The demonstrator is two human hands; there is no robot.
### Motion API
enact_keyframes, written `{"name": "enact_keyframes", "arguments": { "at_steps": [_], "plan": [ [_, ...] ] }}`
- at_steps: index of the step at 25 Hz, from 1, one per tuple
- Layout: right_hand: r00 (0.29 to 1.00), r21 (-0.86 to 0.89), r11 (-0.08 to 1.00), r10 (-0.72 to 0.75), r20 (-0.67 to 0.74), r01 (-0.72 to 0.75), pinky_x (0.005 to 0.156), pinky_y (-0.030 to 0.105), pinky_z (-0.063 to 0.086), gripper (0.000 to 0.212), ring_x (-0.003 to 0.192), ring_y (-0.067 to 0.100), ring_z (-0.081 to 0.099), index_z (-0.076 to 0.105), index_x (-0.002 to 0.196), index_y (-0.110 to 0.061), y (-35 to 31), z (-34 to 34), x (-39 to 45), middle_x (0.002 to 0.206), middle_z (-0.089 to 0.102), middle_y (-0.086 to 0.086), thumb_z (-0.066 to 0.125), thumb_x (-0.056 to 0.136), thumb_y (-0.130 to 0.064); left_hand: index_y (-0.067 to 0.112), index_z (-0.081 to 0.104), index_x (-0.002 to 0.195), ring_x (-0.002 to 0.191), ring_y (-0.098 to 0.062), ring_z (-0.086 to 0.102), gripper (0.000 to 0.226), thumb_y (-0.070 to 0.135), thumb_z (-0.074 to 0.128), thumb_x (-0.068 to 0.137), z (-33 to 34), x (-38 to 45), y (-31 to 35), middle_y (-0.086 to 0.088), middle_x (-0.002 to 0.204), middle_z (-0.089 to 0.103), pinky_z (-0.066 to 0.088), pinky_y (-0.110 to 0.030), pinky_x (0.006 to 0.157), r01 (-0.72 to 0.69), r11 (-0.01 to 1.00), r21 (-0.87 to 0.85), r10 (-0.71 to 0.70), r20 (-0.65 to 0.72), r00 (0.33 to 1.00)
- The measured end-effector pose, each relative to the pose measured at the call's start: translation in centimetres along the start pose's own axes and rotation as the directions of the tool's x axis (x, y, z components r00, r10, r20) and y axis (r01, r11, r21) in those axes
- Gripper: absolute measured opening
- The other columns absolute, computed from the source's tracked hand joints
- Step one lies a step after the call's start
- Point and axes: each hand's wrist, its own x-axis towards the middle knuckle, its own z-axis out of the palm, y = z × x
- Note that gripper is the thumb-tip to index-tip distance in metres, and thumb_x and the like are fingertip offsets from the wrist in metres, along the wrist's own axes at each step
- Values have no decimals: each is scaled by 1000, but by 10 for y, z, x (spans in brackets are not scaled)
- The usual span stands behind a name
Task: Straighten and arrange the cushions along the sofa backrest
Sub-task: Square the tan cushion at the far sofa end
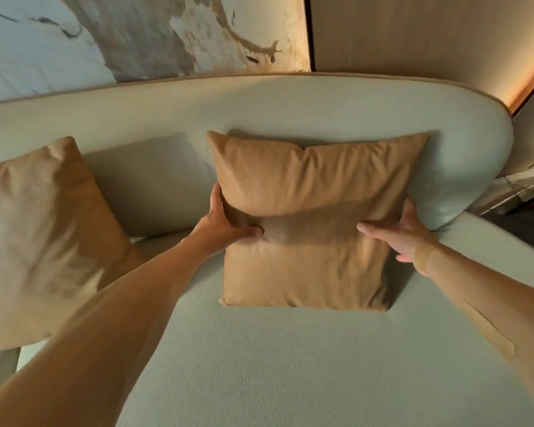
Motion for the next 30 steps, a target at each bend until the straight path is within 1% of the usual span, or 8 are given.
{"name": "enact_keyframes", "arguments": {
  "at_steps": [3,6,11,17,21,24,27,30],
  "plan": [
    [999,17,999,-46,-2,46,99,38,36,100,120,15,48,19,147,-28,-6,-2,-6,130,48,-12,85,71,-26,49,-12,145,135,-29,41,134,47,89,57,0,-6,6,0,154,29,40,-38,106,-78,997,-17,77,-26,997],
    [998,29,998,-63,-18,63,102,43,41,92,114,14,54,29,137,-29,-14,-8,-10,114,55,-19,88,67,-31,42,-12,148,138,-28,38,133,42,89,61,-2,-9,18,-2,156,29,34,-29,101,-127,992,15,127,-77,989],
    [991,27,992,-122,-48,123,103,45,47,120,113,15,62,30,130,-37,-4,-19,6,125,63,-8,89,30,-67,44,-17,147,137,-30,40,135,38,89,62,2,-11,29,-5,156,28,36,-30,100,-127,992,5,127,-85,988],
    [990,2,993,-118,-81,119,99,25,38,108,113,12,53,16,147,-25,-10,-20,-7,131,54,-4,88,66,-28,47,-16,146,133,-30,44,133,34,88,64,16,-12,33,-4,155,30,39,-31,99,-114,993,-28,111,-93,989],
    [995,5,995,-97,-33,97,108,32,36,115,123,17,52,7,150,-28,-20,-30,0,133,56,-2,82,66,-51,44,-12,147,134,-28,42,132,38,89,62,3,-12,40,-7,151,33,40,-35,104,-59,998,-34,59,-21,998],
    [976,2,994,-103,-190,105,110,42,36,89,130,30,48,20,150,-25,-56,-51,7,145,48,7,61,81,-63,37,6,151,127,-19,46,103,52,75,75,-25,-10,68,0,139,45,38,-32,101,-62,987,-147,41,-142,989],
    [935,72,984,-129,-332,161,102,47,43,58,116,31,54,49,133,-19,-89,-76,27,130,58,9,52,90,-58,27,32,150,127,-21,49,64,49,54,93,-60,8,104,1,140,54,35,-32,101,-61,989,-133,13,-335,942],
    [946,278,955,-11,-325,106,97,46,47,49,118,27,55,57,130,-20,-100,-88,37,122,59,2,60,90,-47,24,65,119,107,-19,59,27,32,59,94,-75,19,116,0,118,67,46,-31,90,-95,986,-138,35,-383,923]
  ]
}}
